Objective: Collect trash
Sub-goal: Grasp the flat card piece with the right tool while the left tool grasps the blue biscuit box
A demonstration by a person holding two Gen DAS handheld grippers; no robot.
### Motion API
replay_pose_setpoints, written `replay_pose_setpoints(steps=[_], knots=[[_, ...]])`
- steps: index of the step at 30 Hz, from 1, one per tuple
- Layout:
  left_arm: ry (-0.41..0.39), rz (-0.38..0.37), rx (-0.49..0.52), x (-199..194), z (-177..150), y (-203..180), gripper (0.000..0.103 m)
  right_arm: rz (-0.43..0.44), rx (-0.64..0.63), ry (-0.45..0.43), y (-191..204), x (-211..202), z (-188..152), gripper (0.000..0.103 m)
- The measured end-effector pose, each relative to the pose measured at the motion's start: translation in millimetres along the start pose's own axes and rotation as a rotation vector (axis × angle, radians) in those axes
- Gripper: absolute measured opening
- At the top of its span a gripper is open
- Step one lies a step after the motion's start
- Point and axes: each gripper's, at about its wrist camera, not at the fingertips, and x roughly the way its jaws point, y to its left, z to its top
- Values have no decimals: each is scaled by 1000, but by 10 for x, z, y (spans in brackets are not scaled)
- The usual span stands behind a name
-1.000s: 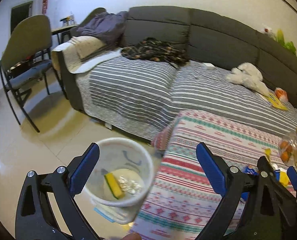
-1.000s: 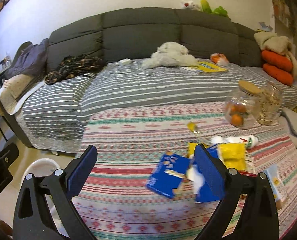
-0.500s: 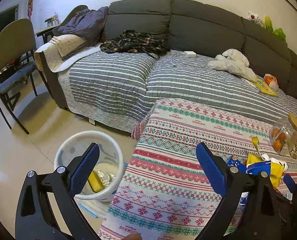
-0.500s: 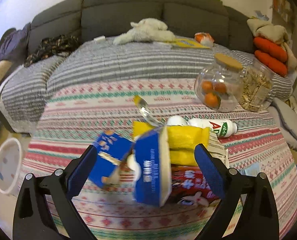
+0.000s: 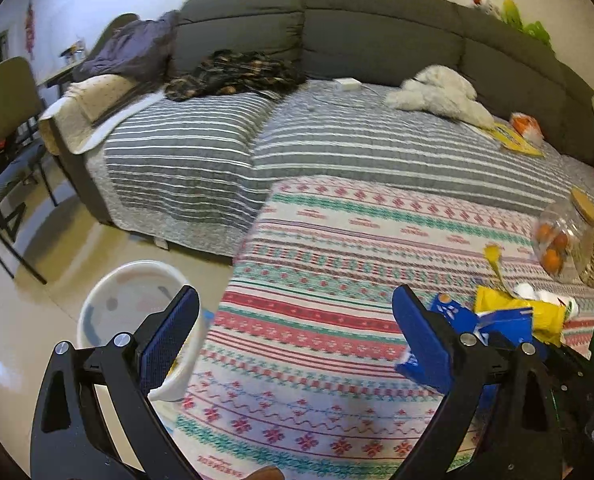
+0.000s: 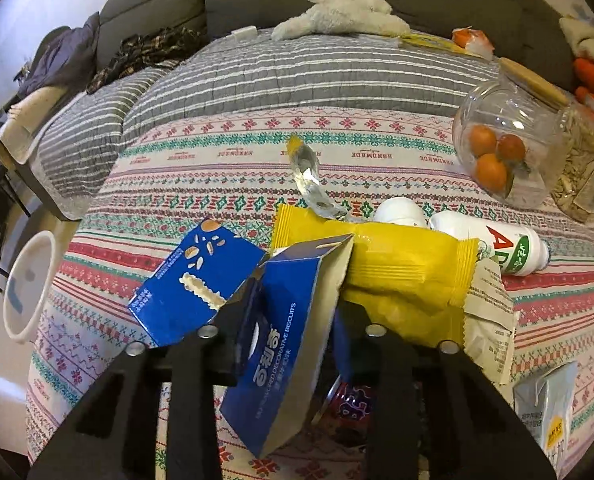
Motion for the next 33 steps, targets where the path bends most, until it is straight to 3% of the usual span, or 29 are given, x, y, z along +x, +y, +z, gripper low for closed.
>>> replay_pose_setpoints(steps=[2,8,13,22,23,25,26,33], knots=[[24,-42,36,67,-1,-102,93,21,12,-4,-36,-74,13,15],[90,-95,175,383,-63,-446,93,49,61,-43,-280,-373,87,13],[171,-200,276,574,-200,-738,93,94,113,-67,-507,-558,117,13],[225,-201,398,842,-436,-1105,93,132,152,-110,-703,-818,110,14],[223,-192,403,861,-453,-1114,91,135,152,-118,-708,-848,107,14],[237,-210,400,893,-464,-1119,58,134,148,-132,-709,-884,105,14],[253,-213,394,904,-463,-1117,58,132,147,-139,-707,-904,105,14],[172,-249,295,635,-302,-1002,58,120,125,-196,-626,-1043,117,13]])
